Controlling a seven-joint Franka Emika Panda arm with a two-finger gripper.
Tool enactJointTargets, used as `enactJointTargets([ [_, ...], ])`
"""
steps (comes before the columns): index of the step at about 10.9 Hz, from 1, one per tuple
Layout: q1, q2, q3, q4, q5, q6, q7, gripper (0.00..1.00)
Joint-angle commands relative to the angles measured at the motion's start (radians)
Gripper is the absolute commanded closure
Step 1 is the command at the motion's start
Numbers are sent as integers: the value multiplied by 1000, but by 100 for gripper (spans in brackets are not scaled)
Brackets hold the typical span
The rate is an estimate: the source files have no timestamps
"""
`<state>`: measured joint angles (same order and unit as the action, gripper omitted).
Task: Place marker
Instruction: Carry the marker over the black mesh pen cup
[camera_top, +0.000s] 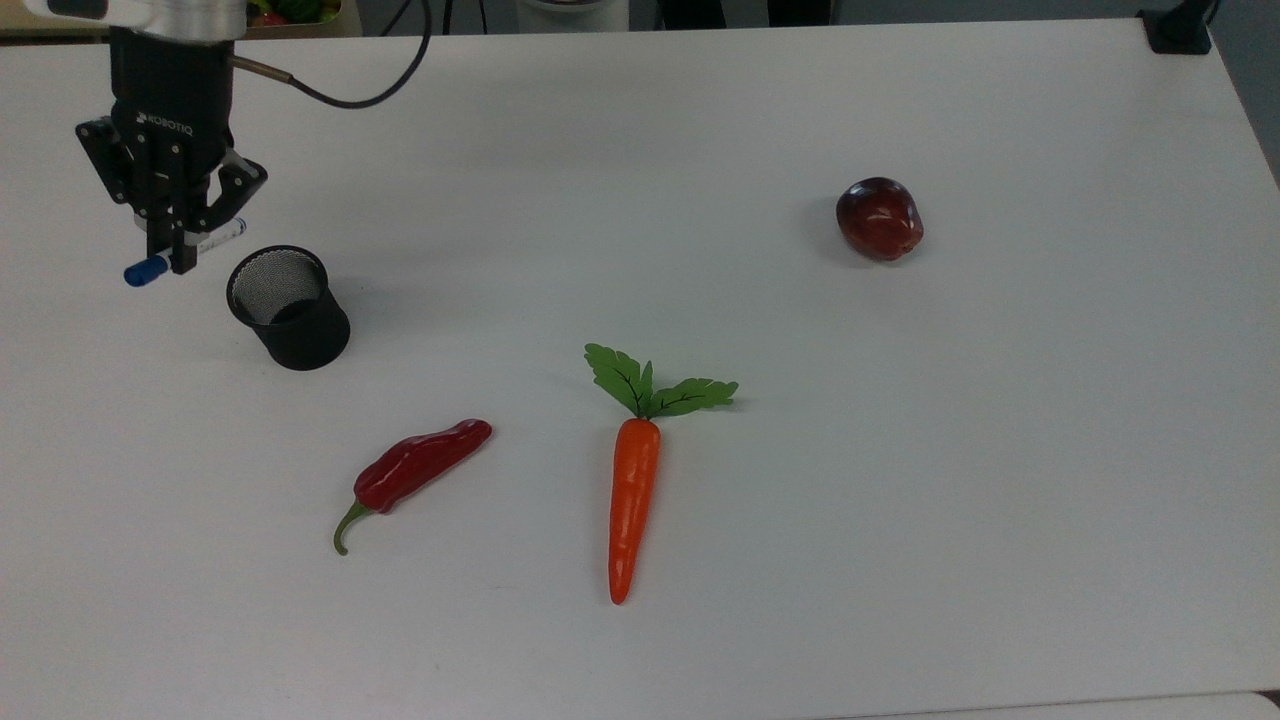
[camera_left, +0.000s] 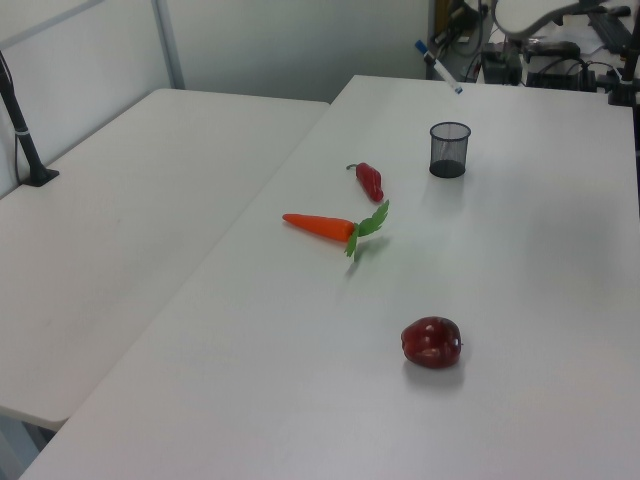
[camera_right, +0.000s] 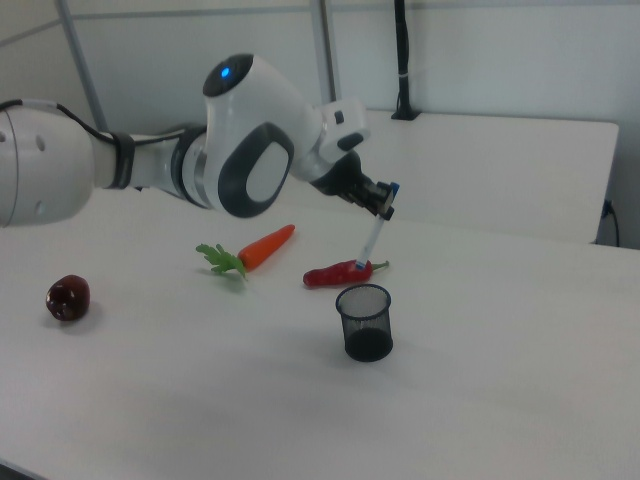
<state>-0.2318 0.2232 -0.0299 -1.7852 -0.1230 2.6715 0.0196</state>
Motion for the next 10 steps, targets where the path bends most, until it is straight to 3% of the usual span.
enactJointTargets([
  [1, 9, 4, -10, -137, -20, 163, 2, 90],
  [7, 11, 41, -10, -142, -20, 169, 23, 86],
  [8, 11, 41, -10, -142, -20, 168, 23, 80],
  [10, 11, 39, -10, -142, -20, 165, 25, 59],
])
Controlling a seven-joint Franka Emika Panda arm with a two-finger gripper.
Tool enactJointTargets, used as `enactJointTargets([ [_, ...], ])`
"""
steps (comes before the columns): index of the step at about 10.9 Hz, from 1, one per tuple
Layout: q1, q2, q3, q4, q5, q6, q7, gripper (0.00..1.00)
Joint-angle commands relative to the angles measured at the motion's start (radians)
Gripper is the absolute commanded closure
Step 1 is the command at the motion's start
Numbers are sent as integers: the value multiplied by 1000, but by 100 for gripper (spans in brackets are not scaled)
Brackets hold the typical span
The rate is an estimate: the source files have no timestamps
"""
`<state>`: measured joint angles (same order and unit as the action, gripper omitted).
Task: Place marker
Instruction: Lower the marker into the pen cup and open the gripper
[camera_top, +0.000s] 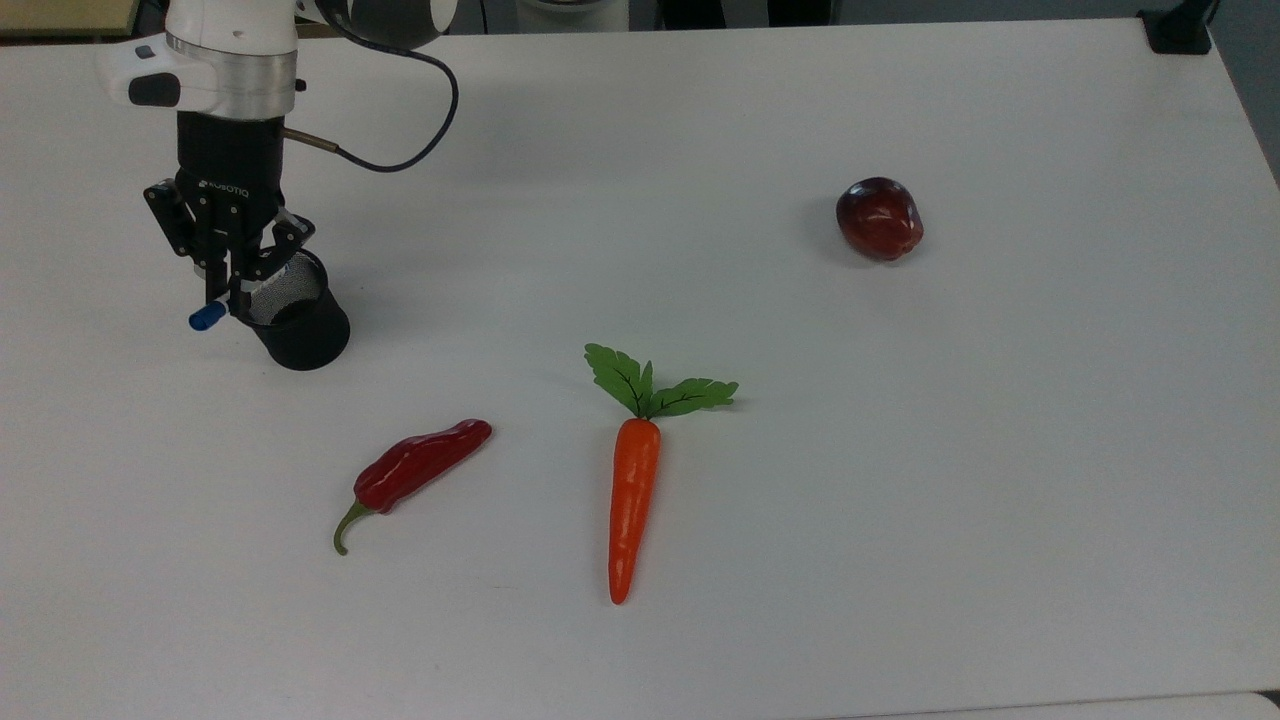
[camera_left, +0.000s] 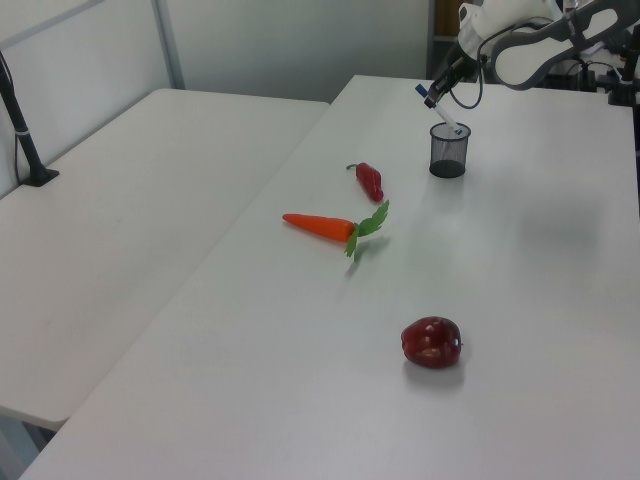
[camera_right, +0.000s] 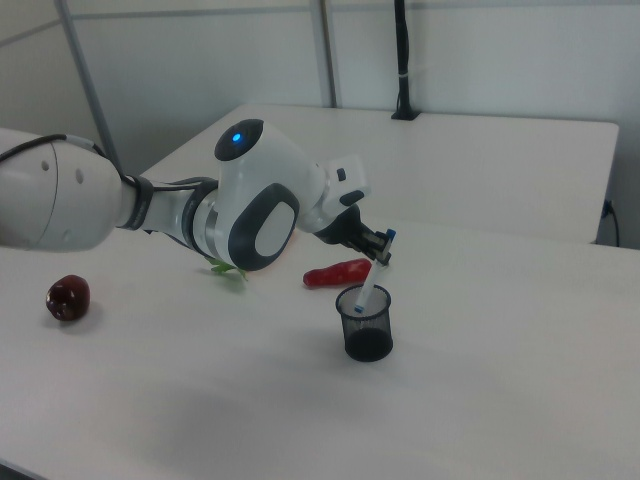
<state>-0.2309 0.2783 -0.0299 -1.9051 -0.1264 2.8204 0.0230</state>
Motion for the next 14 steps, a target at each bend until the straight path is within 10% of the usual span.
enactJointTargets([
  [1, 13, -18, -10, -20, -16, 14, 20, 40],
  [2, 13, -19, -10, -20, -16, 14, 20, 9],
  [3, 16, -21, -10, -20, -16, 13, 20, 0],
  [9, 67, -24, -1, 26, -16, -21, 52, 0],
  [14, 185, -51, 2, 202, -15, -554, 55, 0],
])
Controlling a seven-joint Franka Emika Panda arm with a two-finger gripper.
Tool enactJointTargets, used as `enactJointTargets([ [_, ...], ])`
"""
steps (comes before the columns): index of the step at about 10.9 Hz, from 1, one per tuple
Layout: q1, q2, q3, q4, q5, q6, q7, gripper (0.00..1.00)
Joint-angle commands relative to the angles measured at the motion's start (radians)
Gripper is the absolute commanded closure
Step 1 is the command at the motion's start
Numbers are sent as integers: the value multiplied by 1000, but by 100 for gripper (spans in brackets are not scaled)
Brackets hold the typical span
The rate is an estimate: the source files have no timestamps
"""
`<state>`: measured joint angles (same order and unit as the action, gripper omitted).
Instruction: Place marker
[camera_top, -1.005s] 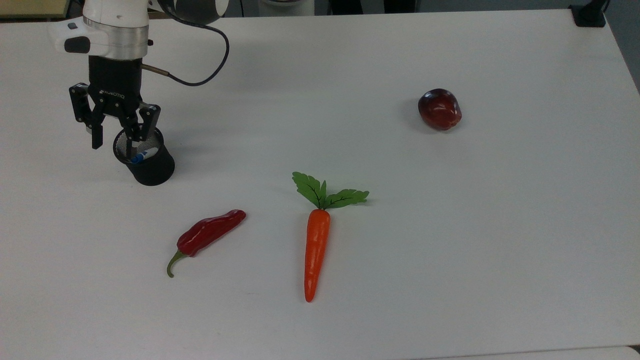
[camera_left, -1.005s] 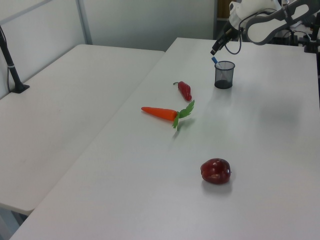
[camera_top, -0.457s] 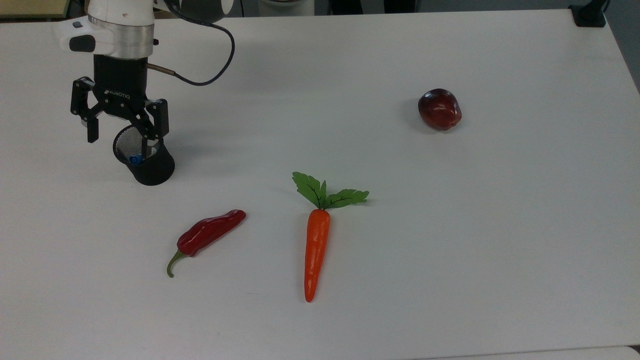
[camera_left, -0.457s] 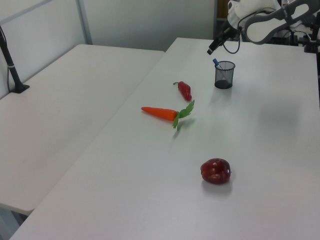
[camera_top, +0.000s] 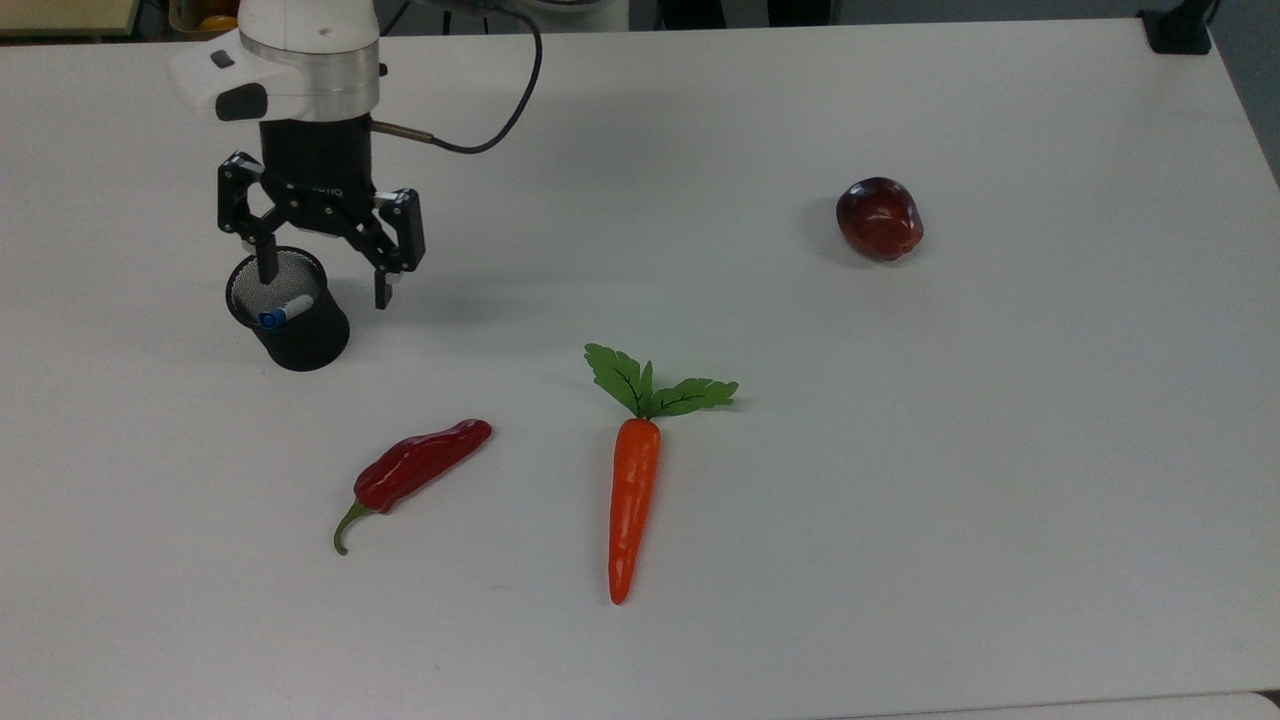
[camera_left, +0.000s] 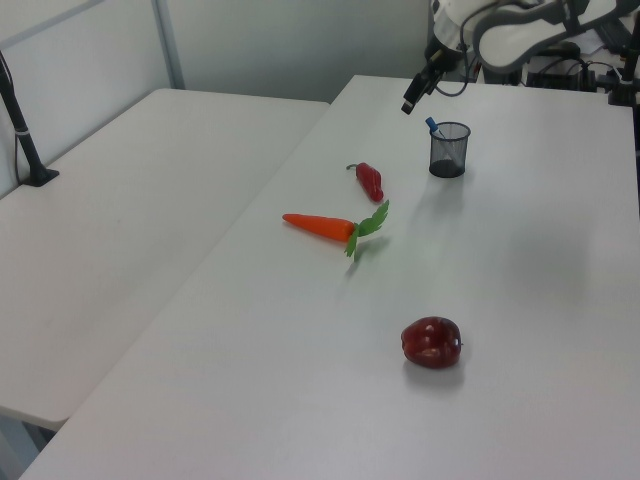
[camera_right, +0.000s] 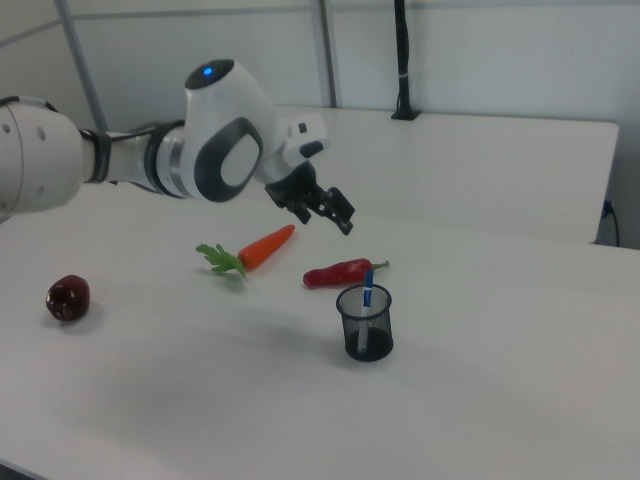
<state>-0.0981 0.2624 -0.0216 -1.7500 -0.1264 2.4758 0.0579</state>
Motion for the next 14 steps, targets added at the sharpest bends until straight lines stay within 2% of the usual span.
enactJointTargets([
  [1, 76, -49, -6, 84, -13, -341, 19, 0],
  [3, 136, -98, -4, 102, 1, -519, -10, 0],
  [7, 199, -202, -21, 98, 79, -719, -78, 0],
  [12, 274, -284, -109, 78, 82, -814, -90, 0],
  [14, 262, -287, -109, 84, 82, -848, -90, 0],
])
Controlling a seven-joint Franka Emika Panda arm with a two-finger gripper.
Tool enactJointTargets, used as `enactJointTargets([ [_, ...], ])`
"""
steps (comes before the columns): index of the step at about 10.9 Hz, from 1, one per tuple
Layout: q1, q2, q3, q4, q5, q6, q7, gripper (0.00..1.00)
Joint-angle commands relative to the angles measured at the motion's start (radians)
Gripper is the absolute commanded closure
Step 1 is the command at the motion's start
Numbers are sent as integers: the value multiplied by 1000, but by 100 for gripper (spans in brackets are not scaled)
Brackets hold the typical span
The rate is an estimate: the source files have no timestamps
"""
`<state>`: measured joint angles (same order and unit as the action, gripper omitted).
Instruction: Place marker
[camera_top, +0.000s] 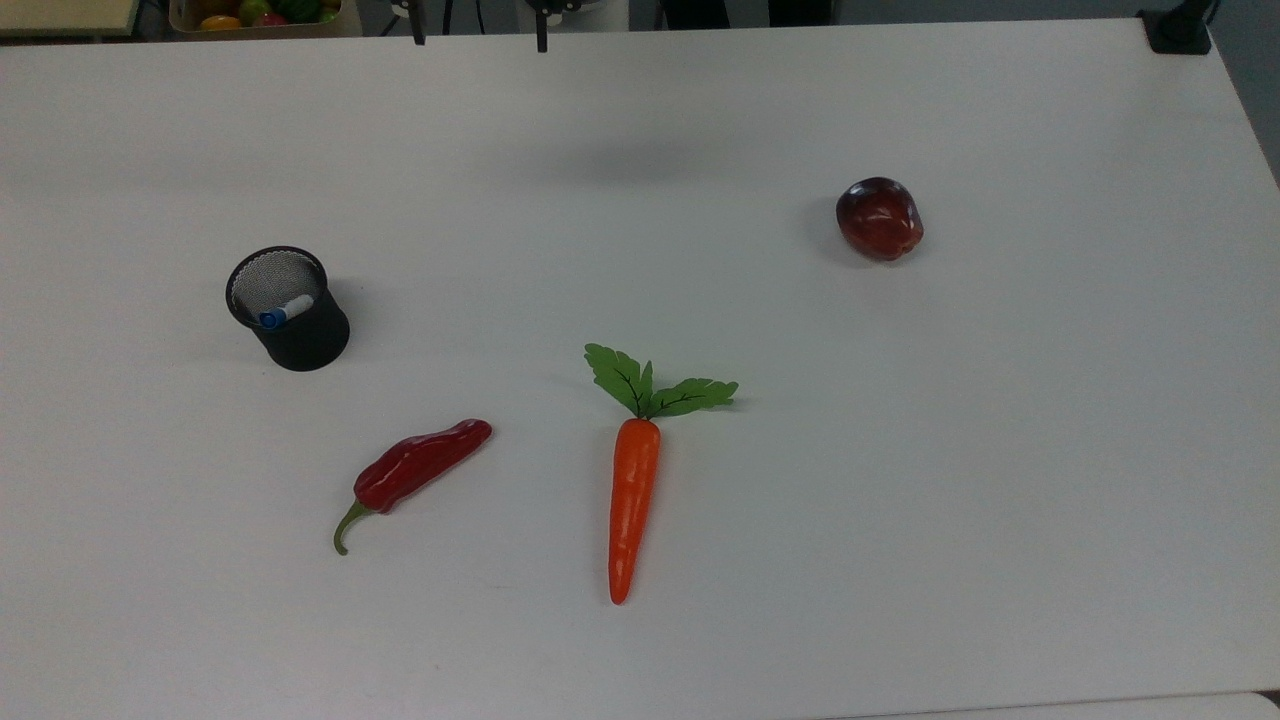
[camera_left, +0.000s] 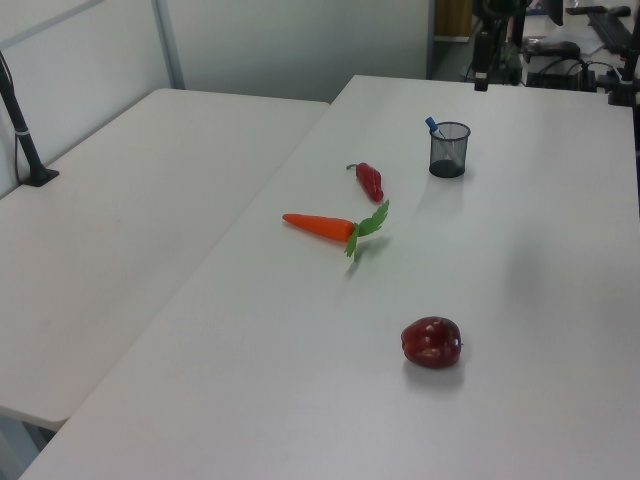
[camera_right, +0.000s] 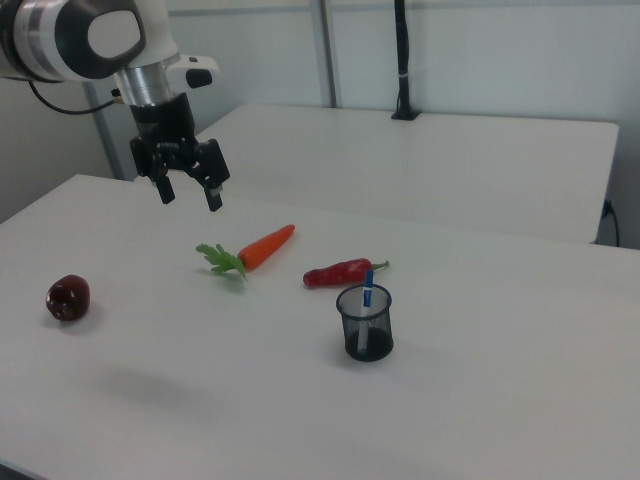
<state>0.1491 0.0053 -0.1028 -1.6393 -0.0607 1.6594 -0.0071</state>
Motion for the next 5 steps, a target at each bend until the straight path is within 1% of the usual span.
enactJointTargets([
  [1, 12, -25, -28, -22, 16, -36, -22, 0],
  [2, 14, -19, -28, -8, 18, -38, -8, 0],
  [5, 14, -18, -26, -7, 16, -36, -8, 0],
])
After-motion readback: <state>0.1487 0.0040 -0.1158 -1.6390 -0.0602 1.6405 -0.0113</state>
